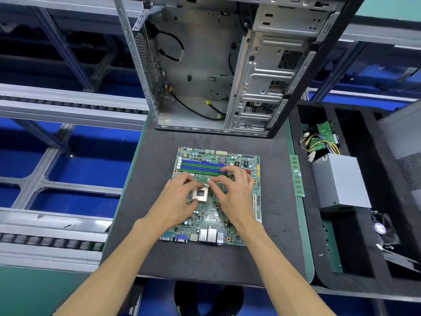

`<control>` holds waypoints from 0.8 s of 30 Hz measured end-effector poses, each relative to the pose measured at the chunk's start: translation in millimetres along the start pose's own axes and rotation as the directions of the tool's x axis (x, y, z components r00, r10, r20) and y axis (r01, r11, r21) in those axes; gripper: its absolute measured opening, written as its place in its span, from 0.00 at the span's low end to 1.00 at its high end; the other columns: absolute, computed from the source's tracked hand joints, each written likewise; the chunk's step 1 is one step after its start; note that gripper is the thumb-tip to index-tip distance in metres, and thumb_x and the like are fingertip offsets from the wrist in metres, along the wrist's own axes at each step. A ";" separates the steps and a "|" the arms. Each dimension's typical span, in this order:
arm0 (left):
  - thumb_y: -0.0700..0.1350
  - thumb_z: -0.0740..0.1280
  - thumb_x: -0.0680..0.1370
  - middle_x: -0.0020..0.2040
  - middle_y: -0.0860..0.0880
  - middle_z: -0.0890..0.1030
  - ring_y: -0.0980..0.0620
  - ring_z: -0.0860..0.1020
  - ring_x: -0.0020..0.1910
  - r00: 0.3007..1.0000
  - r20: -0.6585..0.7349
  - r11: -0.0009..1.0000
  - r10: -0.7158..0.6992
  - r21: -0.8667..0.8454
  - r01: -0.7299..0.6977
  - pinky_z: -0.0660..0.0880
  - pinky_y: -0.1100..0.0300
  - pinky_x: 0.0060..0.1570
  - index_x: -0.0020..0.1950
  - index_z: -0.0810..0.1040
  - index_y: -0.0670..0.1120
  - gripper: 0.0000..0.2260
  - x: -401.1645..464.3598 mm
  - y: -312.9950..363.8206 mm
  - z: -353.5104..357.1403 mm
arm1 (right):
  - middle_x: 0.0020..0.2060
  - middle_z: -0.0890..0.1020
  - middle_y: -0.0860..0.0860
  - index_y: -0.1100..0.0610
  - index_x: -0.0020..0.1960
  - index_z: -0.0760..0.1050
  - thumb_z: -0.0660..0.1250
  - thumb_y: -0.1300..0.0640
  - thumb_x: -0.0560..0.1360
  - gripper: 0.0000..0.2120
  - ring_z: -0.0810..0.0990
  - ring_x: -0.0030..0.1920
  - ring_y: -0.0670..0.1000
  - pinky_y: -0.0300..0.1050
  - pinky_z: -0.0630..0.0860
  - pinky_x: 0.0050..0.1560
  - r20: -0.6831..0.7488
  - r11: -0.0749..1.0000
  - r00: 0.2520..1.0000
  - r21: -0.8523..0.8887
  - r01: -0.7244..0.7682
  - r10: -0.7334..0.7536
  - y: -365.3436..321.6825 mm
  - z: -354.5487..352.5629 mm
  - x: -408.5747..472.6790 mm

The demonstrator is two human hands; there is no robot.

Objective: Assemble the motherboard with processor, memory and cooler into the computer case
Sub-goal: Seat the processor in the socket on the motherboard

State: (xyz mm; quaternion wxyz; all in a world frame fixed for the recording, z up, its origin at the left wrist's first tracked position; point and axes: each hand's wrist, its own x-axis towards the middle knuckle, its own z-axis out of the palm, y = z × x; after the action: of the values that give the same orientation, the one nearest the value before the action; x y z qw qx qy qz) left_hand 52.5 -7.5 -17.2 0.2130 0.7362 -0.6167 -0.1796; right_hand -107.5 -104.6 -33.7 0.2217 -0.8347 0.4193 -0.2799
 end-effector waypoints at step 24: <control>0.46 0.73 0.75 0.55 0.51 0.73 0.51 0.71 0.58 1.000 -0.001 0.998 0.014 0.067 -0.013 0.65 0.55 0.61 0.66 0.78 0.48 0.19 1.7 4.6 1.1 | 0.53 0.81 0.48 0.50 0.48 0.86 0.74 0.48 0.75 0.07 0.75 0.63 0.53 0.57 0.63 0.65 -0.008 1.000 1.000 0.019 0.011 -0.011 1.7 -0.1 -3.7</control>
State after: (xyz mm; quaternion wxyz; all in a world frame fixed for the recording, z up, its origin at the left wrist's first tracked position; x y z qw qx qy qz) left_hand 48.5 -9.9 -15.7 0.1897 0.7389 -0.6273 -0.1569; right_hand -110.4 -102.6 -35.7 0.2263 -0.8338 0.4129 -0.2883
